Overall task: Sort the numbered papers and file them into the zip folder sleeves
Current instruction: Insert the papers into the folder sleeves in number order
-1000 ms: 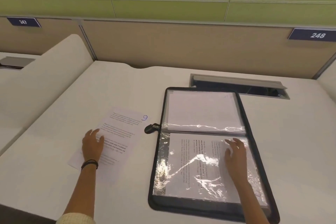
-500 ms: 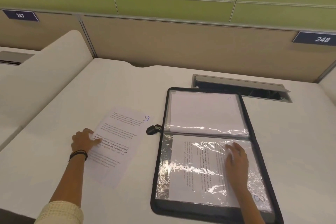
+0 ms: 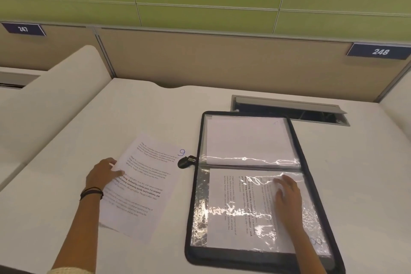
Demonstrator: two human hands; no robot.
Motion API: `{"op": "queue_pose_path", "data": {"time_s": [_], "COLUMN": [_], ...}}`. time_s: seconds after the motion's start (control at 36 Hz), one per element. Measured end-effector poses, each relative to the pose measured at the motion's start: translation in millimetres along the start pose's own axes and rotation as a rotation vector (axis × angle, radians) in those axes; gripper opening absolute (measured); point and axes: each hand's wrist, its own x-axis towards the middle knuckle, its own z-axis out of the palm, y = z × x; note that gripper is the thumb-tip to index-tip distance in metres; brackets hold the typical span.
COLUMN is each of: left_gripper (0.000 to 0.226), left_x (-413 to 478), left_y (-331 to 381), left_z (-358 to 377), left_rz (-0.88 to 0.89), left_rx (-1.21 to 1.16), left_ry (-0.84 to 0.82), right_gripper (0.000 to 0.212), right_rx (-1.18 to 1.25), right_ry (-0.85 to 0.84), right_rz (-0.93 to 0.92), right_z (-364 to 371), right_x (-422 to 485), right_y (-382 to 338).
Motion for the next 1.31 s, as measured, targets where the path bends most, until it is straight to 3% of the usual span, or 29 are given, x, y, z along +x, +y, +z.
{"op": "queue_pose_path", "data": {"time_s": [0.11, 0.28, 0.39, 0.56, 0.75, 1.0, 1.14, 1.31], "left_gripper": [0.022, 0.018, 0.015, 0.013, 0.01, 0.018, 0.009, 0.009], "left_x": [-12, -41, -65, -104, -147, -183, -202, -215], "left_y": [23, 74, 109, 154, 194, 228, 241, 249], "left_z": [-16, -48, -61, -61, -48, 10, 38, 63], "left_rz": [0.112, 0.3, 0.406, 0.534, 0.703, 0.872, 0.957, 1.026], "left_rx": [-0.042, -0.062, -0.01, 0.075, 0.094, 0.145, 0.058, 0.016], "left_ry": [0.044, 0.028, 0.036, 0.046, -0.095, -0.331, -0.406, -0.454], "right_gripper": [0.028, 0.031, 0.021, 0.033, 0.03, 0.067, 0.071, 0.022], "right_rx": [0.051, 0.36, 0.404, 0.448, 0.512, 0.67, 0.668, 0.745], "right_ry": [-0.036, -0.015, -0.029, -0.02, -0.025, -0.076, -0.189, -0.152], "right_rz": [-0.005, 0.035, 0.015, -0.035, -0.151, -0.166, -0.07, -0.011], "right_z": [-4, -19, -28, -52, -80, -111, -121, -143], "right_x": [7, 3, 1, 5, 13, 17, 12, -4], "right_y": [2, -15, -25, -46, -56, -69, -50, -37]}}
